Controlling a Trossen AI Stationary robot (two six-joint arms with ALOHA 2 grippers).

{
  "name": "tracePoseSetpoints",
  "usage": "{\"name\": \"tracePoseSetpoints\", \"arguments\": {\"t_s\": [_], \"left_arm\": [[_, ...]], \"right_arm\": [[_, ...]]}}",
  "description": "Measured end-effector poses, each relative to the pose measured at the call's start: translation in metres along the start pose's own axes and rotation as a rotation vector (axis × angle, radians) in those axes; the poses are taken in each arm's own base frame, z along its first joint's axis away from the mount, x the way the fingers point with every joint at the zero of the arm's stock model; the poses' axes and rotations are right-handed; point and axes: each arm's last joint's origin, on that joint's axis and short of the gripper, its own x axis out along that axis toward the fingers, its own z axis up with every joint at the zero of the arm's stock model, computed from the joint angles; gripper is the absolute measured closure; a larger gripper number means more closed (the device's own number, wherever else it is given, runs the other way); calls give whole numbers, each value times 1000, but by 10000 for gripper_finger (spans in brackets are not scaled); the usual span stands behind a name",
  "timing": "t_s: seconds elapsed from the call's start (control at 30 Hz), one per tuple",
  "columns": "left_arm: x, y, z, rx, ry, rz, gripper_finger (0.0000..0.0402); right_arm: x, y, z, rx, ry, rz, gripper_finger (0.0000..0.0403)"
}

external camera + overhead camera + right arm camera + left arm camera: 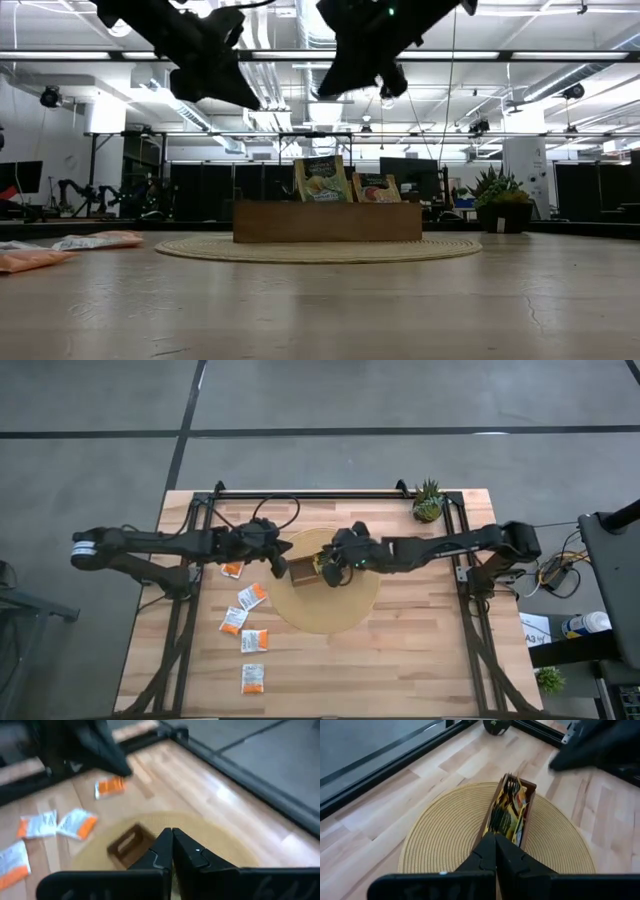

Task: Pick & Place Tea
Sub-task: Put the yellow tea bag into the middle section of the wooden organizer

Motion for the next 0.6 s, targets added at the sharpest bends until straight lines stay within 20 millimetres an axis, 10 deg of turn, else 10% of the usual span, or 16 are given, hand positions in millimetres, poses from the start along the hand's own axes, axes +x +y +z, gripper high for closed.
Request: {"name": "tracePoseSetpoints", "arguments": {"t_s": [0.6], "left_arm": [[-19, 4, 3, 46, -18, -8, 402]], "right_arm": [[34, 14, -42, -47, 41, -129, 394]]}}
